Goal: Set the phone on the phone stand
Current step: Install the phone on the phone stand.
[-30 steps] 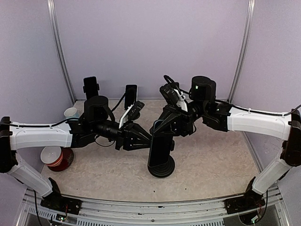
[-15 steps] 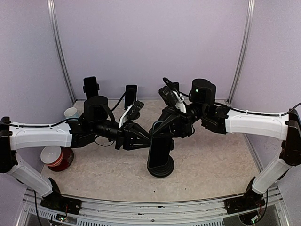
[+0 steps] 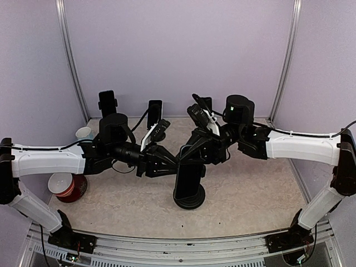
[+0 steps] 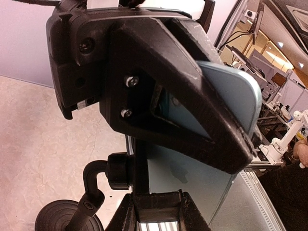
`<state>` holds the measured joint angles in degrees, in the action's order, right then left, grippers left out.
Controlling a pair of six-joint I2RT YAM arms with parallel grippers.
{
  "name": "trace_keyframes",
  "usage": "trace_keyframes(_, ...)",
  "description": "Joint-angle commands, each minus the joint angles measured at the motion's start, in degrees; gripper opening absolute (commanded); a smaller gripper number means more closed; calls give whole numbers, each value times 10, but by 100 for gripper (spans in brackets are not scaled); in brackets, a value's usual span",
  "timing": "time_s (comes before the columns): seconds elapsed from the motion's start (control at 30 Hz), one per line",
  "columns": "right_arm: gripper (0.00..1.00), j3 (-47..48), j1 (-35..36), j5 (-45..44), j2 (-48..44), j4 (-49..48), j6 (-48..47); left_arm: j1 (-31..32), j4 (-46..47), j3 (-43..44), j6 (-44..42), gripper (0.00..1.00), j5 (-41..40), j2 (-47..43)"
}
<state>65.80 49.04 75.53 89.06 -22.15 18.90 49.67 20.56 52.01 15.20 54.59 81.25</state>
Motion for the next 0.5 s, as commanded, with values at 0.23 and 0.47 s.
trace_keyframes(0.23, 0, -13, -46, -31, -20, 73, -32, -12, 60, 9, -9, 0, 15, -39)
trace_keyframes(0.47, 0, -12, -62, -41, -16, 132, -65, -13, 59, 9, -10, 0, 14, -37)
